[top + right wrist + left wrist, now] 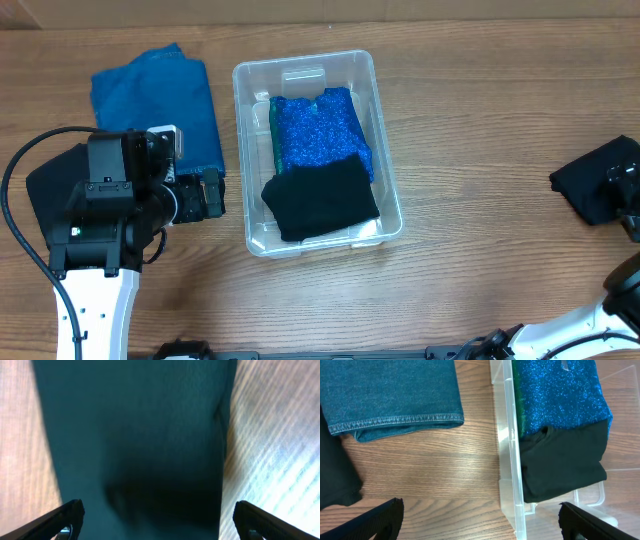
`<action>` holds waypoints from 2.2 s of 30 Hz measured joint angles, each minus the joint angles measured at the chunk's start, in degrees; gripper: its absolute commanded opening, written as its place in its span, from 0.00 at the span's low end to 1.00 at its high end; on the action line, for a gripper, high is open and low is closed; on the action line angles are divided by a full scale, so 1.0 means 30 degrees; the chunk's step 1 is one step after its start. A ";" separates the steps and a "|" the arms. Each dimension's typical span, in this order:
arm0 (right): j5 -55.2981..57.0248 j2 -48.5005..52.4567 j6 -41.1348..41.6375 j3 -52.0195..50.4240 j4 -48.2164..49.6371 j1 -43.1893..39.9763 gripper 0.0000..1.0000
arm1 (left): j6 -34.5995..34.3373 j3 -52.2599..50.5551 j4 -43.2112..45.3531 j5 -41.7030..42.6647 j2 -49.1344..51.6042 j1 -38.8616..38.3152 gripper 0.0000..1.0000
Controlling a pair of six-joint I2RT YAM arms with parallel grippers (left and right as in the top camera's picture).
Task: Pack container
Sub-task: 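Grasp the second black cloth on the right with the right gripper, then lay the second black cloth into the bin and withdraw the right gripper, then grasp the black cloth on the left with the left gripper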
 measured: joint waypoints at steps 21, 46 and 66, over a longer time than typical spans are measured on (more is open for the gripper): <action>-0.8225 -0.4167 -0.3548 0.0568 0.0561 0.6207 0.04 | 0.0007 0.0000 0.0000 0.0000 0.0000 0.0000 1.00; -0.0423 -0.5377 -2.4640 0.2790 -0.8109 2.9492 1.00 | 0.0000 0.0007 -0.0211 0.0000 0.0000 0.0000 1.00; 0.6608 -1.0171 -0.3810 0.2914 -0.7366 1.9081 1.00 | -0.1559 0.1093 -0.2433 -0.1829 0.0029 0.2769 1.00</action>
